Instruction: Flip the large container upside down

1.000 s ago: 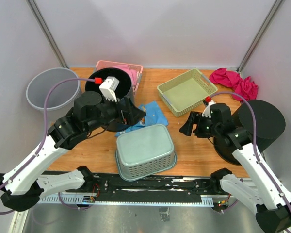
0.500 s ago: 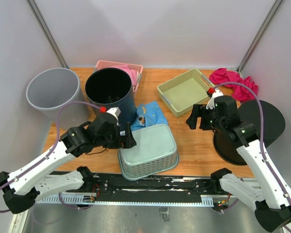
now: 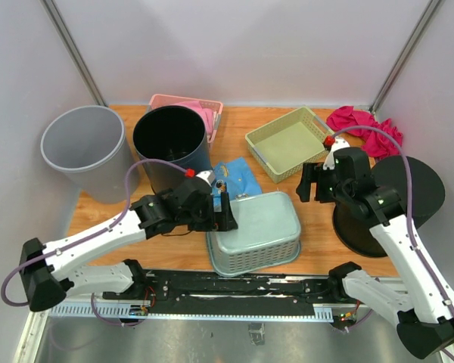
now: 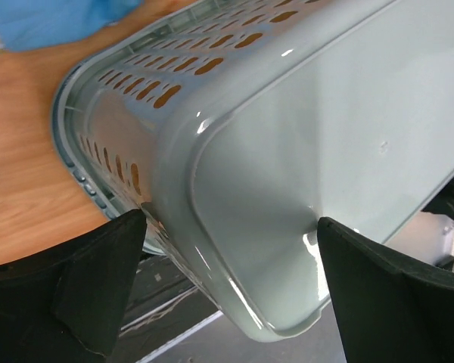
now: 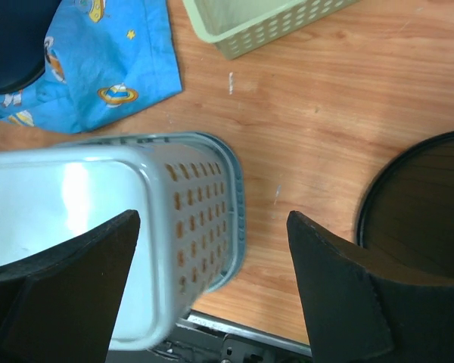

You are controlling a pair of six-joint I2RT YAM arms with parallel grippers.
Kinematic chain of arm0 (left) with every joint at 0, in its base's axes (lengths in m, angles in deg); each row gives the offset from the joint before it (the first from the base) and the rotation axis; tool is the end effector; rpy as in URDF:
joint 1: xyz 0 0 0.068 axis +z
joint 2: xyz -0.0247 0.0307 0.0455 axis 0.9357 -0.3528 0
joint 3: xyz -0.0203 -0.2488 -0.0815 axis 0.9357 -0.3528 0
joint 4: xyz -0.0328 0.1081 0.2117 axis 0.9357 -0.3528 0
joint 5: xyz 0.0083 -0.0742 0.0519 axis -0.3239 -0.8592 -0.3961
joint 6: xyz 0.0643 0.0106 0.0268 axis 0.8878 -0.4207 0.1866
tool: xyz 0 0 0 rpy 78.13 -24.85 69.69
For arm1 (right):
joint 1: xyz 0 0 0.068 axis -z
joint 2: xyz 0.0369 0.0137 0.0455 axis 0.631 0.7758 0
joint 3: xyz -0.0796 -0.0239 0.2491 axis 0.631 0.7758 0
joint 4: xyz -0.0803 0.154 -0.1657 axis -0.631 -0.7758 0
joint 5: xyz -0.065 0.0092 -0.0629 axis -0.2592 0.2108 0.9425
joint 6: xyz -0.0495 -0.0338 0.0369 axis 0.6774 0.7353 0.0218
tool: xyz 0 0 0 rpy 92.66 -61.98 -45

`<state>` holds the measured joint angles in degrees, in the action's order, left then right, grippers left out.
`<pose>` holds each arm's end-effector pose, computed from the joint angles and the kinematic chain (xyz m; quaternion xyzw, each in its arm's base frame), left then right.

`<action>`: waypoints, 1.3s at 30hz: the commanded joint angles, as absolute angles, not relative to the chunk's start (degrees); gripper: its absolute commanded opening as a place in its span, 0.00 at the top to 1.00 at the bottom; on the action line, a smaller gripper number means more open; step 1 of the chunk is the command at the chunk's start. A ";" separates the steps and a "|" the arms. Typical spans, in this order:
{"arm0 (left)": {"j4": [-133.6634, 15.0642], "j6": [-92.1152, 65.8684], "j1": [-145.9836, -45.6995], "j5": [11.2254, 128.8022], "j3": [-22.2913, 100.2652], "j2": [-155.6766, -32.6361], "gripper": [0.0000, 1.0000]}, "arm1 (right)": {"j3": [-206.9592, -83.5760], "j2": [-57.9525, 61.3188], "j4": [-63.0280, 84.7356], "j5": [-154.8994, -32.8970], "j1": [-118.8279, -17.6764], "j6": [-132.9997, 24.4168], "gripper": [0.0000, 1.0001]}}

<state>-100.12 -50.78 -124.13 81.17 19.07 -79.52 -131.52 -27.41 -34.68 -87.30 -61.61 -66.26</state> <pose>0.1257 -0.1730 0.2645 0.0359 0.9302 -0.2727 0.2429 0.1644 0.0693 0.3327 -0.0329 0.8913 0.1669 0.4203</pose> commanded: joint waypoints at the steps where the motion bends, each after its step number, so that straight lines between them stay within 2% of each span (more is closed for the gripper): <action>1: -81.08 -51.87 -126.14 74.65 18.61 -84.79 0.01 | -136.11 -26.79 -37.71 -81.41 -60.93 -63.20 0.20; 5: -70.60 -49.23 -126.19 71.65 23.03 -93.79 0.01 | -140.54 -22.21 -37.65 -80.51 -60.92 -60.99 0.20; 8: -69.26 -45.81 -126.69 68.64 28.66 -100.29 0.01 | -144.64 -17.73 -36.76 -80.15 -60.92 -59.62 0.21; 11: -71.26 -42.10 -126.73 68.61 33.04 -101.51 0.01 | -148.34 -12.30 -34.40 -80.83 -60.92 -58.43 0.21; 19: -89.44 -34.48 -123.62 75.57 38.60 -90.06 0.01 | -162.14 8.13 -31.36 -87.52 -60.92 -56.07 0.25; 24: -99.87 -32.30 -122.85 85.88 42.71 -83.47 0.01 | -173.94 22.89 -34.70 -90.29 -61.16 -54.80 0.26; 28: -98.52 -32.72 -121.42 92.46 41.99 -78.16 0.01 | -181.19 32.96 -36.71 -91.83 -62.32 -53.47 0.26; 34: -96.58 -31.04 -121.20 97.17 40.07 -76.66 0.01 | -185.12 42.52 -36.38 -91.25 -64.52 -53.02 0.25; 37: -95.81 -30.35 -121.03 97.61 39.49 -76.92 0.01 | -186.86 45.80 -36.37 -91.08 -64.70 -53.18 0.31; 39: -95.45 -30.11 -120.86 97.61 39.02 -77.16 0.01 | -187.92 47.59 -36.51 -91.32 -64.70 -53.27 0.39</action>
<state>-96.30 -31.76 -121.46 94.55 40.18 -76.70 -184.02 45.53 -34.90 -91.10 -63.92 -54.09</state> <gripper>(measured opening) 0.992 0.682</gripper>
